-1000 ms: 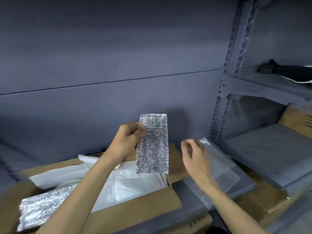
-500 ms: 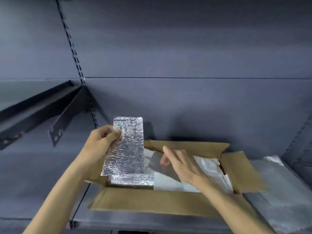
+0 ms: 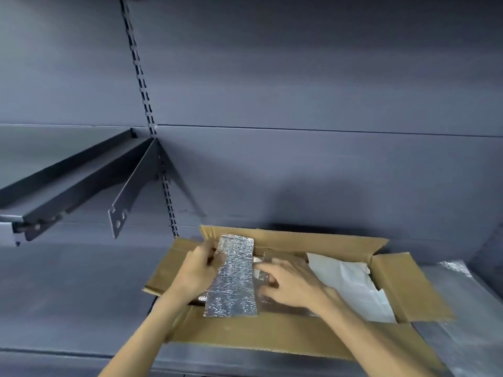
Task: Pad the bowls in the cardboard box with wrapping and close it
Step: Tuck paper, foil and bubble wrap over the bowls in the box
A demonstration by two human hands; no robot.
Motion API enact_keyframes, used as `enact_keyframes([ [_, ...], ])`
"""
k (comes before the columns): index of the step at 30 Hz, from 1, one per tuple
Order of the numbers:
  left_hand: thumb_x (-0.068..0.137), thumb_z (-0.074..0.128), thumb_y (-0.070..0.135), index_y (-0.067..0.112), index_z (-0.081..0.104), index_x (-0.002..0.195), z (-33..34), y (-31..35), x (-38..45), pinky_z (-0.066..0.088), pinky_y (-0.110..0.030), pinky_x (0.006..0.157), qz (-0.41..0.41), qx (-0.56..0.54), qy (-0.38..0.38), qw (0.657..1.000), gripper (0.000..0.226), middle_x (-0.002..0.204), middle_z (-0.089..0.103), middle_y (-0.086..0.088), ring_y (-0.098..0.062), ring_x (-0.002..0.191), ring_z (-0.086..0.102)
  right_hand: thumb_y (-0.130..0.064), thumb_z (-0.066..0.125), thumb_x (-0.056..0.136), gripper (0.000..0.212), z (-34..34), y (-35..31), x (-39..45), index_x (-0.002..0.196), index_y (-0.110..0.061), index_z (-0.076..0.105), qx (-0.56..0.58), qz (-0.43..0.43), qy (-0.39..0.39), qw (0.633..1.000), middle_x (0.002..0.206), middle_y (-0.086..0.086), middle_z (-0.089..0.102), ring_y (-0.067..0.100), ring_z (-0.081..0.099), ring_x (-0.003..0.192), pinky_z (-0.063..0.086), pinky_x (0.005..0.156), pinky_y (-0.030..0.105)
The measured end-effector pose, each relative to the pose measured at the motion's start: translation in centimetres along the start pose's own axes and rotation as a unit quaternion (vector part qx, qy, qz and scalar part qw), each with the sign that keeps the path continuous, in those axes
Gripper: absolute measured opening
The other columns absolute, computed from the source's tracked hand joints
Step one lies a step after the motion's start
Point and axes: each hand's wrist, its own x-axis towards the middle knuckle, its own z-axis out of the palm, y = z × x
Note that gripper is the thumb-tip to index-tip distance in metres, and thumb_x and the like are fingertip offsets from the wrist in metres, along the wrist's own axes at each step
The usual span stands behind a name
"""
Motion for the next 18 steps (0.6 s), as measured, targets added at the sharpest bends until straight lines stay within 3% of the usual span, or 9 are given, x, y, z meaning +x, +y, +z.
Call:
enact_keyframes([
  [2,0.102,0.057,0.025,0.018,0.053,0.099,0.8,-0.3,0.4,0.045,-0.039,0.059,0.004,0.098,0.025,0.995,0.009,0.070,0.067,0.004,-0.026,0.071,0.067,-0.051,0.053,0.094,0.052,0.5,0.3,0.0,0.144,-0.046,0.042,0.010,0.003,0.003,1.000,0.118,-0.010,0.055,0.018,0.059,0.115,0.044,0.091,0.043],
  [5,0.099,0.055,0.030,0.018,0.050,0.126,1.4,0.0,0.6,0.042,-0.038,0.058,0.017,0.295,0.064,0.953,0.030,0.086,0.071,-0.008,-0.039,0.087,0.069,-0.051,0.052,0.096,0.055,0.8,0.6,-0.2,0.149,-0.044,0.039,0.024,0.001,0.011,1.000,0.121,-0.009,0.054,0.018,0.059,0.117,0.040,0.081,0.038],
  [8,0.084,0.075,0.033,0.008,0.056,0.117,1.9,0.5,0.3,0.049,-0.042,0.063,0.038,0.347,0.091,0.933,0.047,0.091,0.067,-0.012,-0.037,0.093,0.064,-0.049,0.056,0.094,0.054,0.8,0.7,-0.5,0.145,-0.041,0.039,0.037,-0.008,0.034,0.999,0.120,-0.009,0.058,0.018,0.061,0.106,0.038,0.076,0.033],
  [11,0.070,0.086,0.037,0.007,0.056,0.105,2.1,0.3,-0.1,0.048,-0.046,0.068,0.076,0.408,0.112,0.903,0.056,0.098,0.057,-0.015,-0.036,0.087,0.054,-0.050,0.062,0.091,0.063,1.0,0.8,-0.7,0.144,-0.036,0.032,0.051,-0.003,0.055,0.997,0.111,-0.012,0.061,0.014,0.061,0.094,0.036,0.070,0.030],
  [15,0.071,0.086,0.028,0.016,0.063,0.112,1.8,-1.1,0.1,0.052,-0.048,0.077,0.262,0.439,0.043,0.859,0.048,0.114,0.058,-0.014,-0.035,0.099,0.057,-0.058,0.065,0.086,0.079,1.2,0.9,-0.7,0.150,-0.028,0.030,0.048,0.029,0.072,0.996,0.137,-0.006,0.046,0.020,0.057,0.114,0.045,0.085,0.038],
  [18,0.087,0.070,0.028,0.021,0.059,0.136,1.6,-2.1,0.4,0.049,-0.044,0.101,0.269,0.423,-0.035,0.865,0.051,0.135,0.054,-0.009,-0.031,0.124,0.054,-0.066,0.062,0.082,0.079,1.2,1.0,-0.7,0.147,-0.026,0.040,0.000,0.028,0.109,0.994,0.134,-0.004,0.035,0.020,0.044,0.121,0.039,0.105,0.043],
])
